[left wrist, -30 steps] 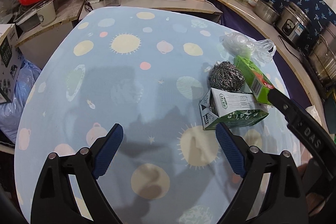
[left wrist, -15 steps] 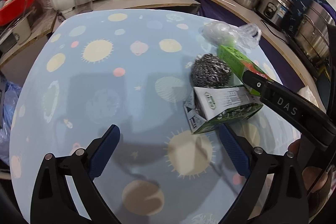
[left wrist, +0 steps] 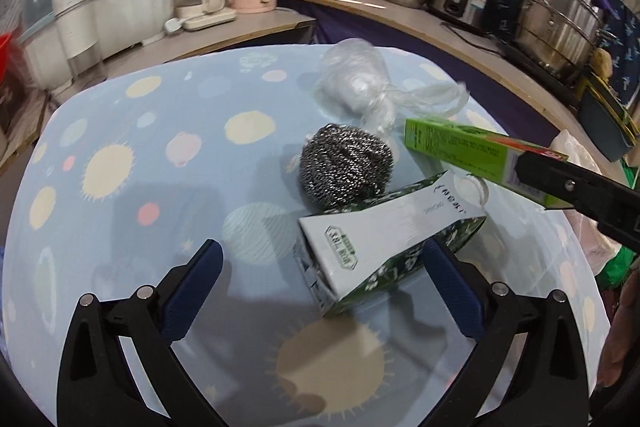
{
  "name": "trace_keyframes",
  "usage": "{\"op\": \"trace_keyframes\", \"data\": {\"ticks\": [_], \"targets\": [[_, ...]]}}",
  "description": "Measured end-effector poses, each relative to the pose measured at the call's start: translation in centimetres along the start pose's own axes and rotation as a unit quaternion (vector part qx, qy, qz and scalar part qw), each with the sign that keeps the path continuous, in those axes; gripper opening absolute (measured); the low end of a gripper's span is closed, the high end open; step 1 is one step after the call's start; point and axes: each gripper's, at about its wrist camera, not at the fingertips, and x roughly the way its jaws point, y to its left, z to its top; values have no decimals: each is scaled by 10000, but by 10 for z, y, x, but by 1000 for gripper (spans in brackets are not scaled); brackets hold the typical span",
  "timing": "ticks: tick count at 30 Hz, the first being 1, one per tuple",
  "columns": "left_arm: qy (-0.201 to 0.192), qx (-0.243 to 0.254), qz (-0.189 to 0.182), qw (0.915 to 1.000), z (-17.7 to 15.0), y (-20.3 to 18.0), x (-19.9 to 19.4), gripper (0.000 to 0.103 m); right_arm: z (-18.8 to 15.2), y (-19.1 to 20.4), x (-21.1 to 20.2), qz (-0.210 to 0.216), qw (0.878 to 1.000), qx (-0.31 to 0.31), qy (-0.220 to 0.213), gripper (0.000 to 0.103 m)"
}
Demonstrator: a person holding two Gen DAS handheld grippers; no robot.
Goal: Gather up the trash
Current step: 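Grasp the white milk carton with the left tool while the right tool holds the NB box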
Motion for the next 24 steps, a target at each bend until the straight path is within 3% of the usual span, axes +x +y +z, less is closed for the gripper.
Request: {"op": "trace_keyframes", "data": {"ticks": [5,8,17,24], "targets": [[35,422,-404,9983,-4,-22,5,93,-5,-11,-9,-26,10000,79,14,42],[-4,613,-441,9971,-8,-39,1,88,-9,-15,-14,-80,9999,100,-4,42],[94,380,-938,9948,-36,-88,-24,85,-20,-44,-35,-184,9993,309,-77,42],[47,82,-216,9997,-34,-85,-24,85,-36,-68,-45,-260,9988,425,-12,40]]}}
